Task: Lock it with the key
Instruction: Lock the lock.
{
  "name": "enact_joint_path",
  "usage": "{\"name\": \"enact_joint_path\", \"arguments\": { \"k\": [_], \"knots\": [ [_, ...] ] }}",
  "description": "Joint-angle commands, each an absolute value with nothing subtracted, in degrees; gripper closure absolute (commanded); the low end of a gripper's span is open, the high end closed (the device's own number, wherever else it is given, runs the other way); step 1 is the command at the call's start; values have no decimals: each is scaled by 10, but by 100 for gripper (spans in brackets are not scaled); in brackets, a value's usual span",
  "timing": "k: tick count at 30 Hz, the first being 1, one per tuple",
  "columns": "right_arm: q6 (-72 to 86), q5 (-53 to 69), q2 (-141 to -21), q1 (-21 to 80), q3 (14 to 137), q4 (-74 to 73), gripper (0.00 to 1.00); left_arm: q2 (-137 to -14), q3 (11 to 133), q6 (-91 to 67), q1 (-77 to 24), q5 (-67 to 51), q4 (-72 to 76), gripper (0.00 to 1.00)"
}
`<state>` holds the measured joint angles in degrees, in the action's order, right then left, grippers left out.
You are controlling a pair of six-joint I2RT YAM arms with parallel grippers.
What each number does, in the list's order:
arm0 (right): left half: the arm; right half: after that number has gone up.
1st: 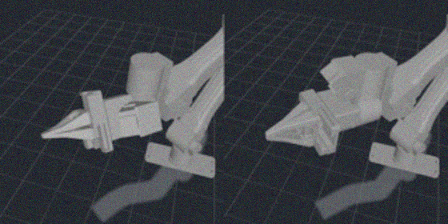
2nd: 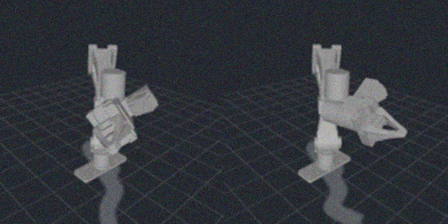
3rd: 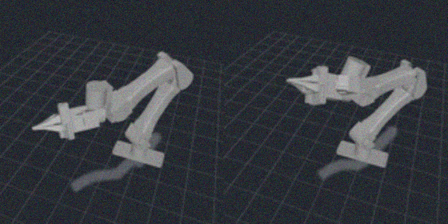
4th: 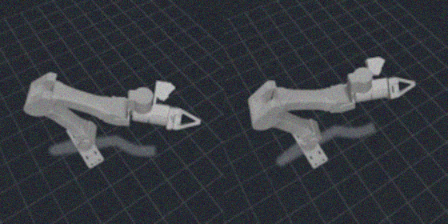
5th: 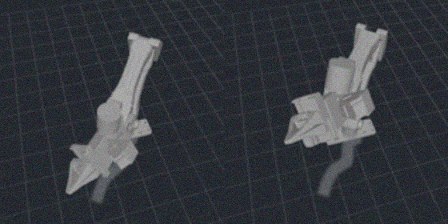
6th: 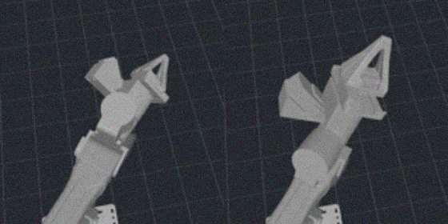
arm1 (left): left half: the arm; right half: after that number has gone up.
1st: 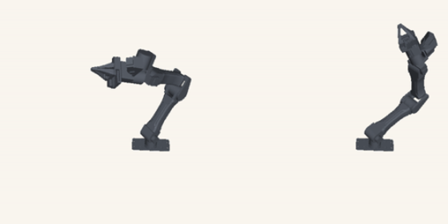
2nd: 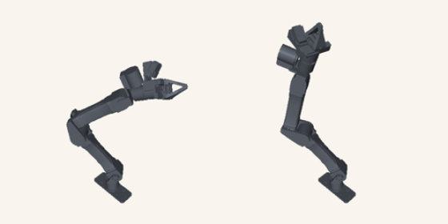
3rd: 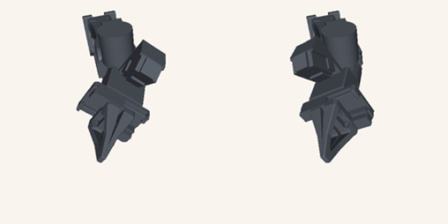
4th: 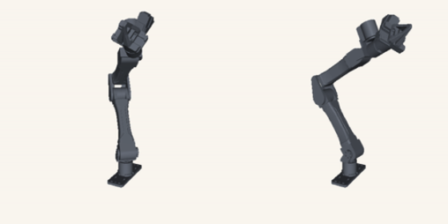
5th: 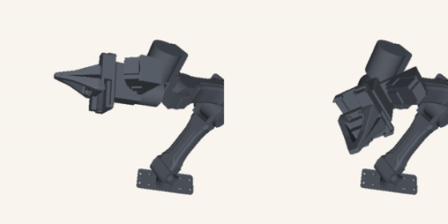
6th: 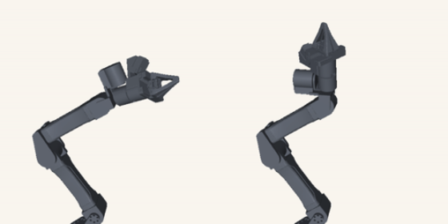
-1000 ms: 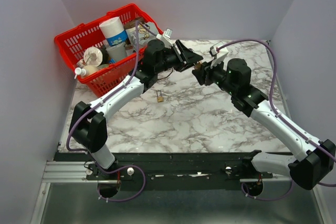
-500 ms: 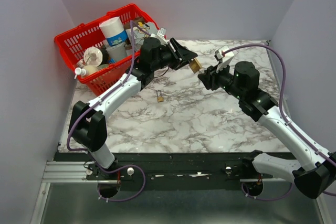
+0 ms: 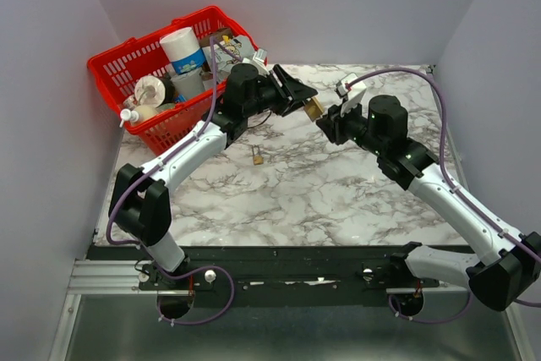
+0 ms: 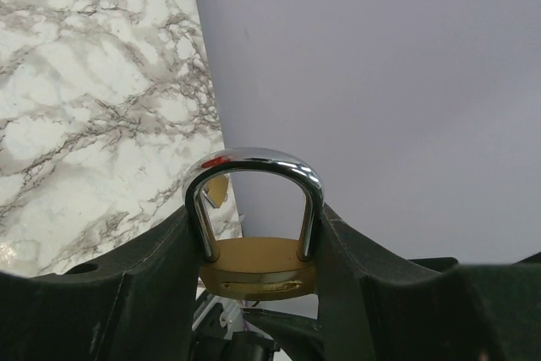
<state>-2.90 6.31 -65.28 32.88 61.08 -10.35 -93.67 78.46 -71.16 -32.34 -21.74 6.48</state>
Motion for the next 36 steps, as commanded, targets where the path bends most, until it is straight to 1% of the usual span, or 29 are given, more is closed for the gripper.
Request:
{"name": "enact_joint_path", "arguments": {
  "k": [1,2,3,8,12,18,25,36],
  "knots": [
    [-42,81,-664,326,634,-91,70,-898,788,-730,-326,-224,96,100],
    [-43,85,-665,327,634,-91,72,-898,788,-730,-326,-224,96,100],
    [-44,84,-665,326,635,-92,79,-898,789,-730,-326,-223,95,100],
    [-56,92,-663,327,626,-102,99,-899,796,-731,-325,-217,91,100],
    [-61,98,-653,327,616,-108,99,-908,812,-731,-318,-204,80,100],
    [-59,88,-639,327,606,-115,99,-933,867,-729,-299,-163,36,100],
    [-37,104,-629,327,597,-137,99,-954,921,-700,-290,-125,4,100],
    [15,97,-625,332,572,-153,99,-959,919,-740,-279,-83,1,100]
  ]
}}
